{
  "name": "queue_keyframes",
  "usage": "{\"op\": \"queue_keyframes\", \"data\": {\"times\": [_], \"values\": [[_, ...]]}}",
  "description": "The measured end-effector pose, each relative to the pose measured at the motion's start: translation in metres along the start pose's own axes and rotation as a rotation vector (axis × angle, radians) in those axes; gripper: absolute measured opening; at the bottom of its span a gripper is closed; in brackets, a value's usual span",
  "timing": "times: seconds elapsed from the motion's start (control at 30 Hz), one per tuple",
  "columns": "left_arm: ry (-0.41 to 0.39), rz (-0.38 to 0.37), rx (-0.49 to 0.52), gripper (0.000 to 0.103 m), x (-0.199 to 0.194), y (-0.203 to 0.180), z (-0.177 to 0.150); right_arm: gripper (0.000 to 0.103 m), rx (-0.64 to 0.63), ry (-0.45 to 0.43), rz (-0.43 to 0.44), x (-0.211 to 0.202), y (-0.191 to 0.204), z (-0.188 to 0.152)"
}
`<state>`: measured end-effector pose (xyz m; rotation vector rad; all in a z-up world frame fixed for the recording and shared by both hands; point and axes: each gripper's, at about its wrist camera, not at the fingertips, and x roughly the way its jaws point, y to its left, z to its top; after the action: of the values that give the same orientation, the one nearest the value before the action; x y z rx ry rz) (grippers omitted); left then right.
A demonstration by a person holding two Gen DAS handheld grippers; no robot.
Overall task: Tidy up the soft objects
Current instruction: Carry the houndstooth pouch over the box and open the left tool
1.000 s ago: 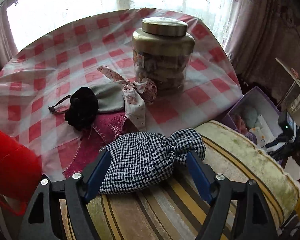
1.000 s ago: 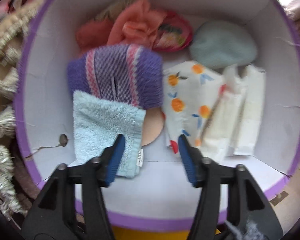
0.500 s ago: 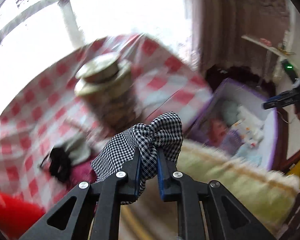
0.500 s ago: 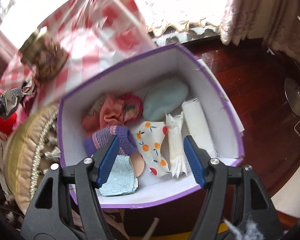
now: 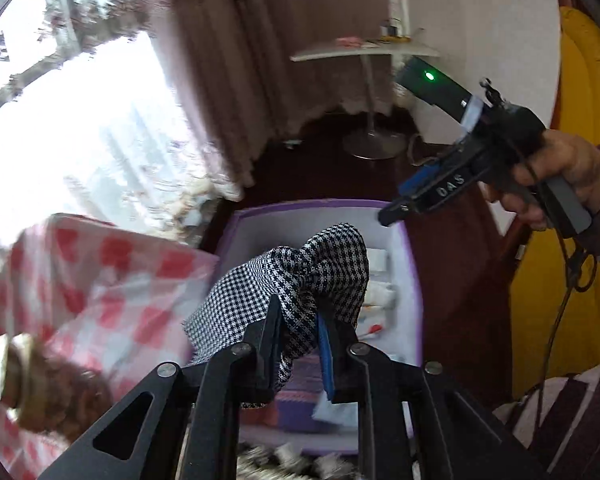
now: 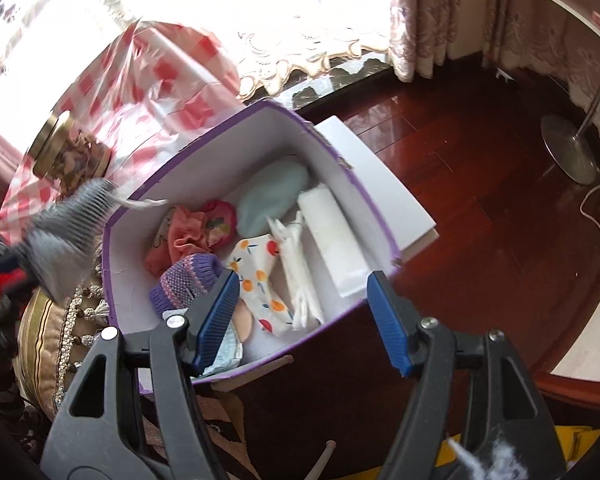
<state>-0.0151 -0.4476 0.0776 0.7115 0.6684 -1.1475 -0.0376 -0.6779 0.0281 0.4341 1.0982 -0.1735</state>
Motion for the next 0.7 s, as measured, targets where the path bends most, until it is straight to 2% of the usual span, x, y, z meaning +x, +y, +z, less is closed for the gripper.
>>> {"op": "queue_keyframes", "data": {"times": [0.03, 0.07, 0.1, 0.17, 0.23, 0.4, 0.53, 0.63, 0.7], "values": [[0.032, -0.053, -0.004, 0.038, 0.012, -0.004, 0.004, 0.07, 0.004, -0.003, 0.004, -0.001, -0.003, -0.001], [0.05, -0.076, -0.009, 0.052, 0.021, -0.006, 0.007, 0.07, 0.006, -0.007, 0.008, -0.002, -0.005, -0.001], [0.057, -0.087, -0.01, 0.058, 0.026, -0.008, 0.009, 0.07, 0.009, -0.011, 0.011, -0.003, -0.006, -0.002], [0.063, -0.093, -0.041, 0.058, 0.03, 0.0, 0.009, 0.07, 0.003, -0.013, 0.017, -0.004, -0.007, -0.003], [0.051, -0.084, -0.117, 0.059, 0.023, 0.019, 0.007, 0.07, -0.004, -0.011, 0.023, -0.004, -0.007, -0.005], [-0.025, -0.005, -0.328, 0.062, -0.02, 0.064, -0.018, 0.07, -0.037, 0.011, 0.053, 0.007, 0.006, -0.005], [-0.118, 0.09, -0.515, 0.068, -0.061, 0.098, -0.061, 0.07, -0.086, 0.032, 0.103, 0.021, 0.033, -0.004], [-0.132, 0.154, -0.583, 0.069, -0.082, 0.112, -0.091, 0.07, -0.163, 0.095, 0.101, 0.045, 0.063, -0.003], [-0.135, 0.178, -0.628, 0.069, -0.092, 0.117, -0.108, 0.07, -0.274, 0.138, 0.103, 0.06, 0.093, -0.007]]}}
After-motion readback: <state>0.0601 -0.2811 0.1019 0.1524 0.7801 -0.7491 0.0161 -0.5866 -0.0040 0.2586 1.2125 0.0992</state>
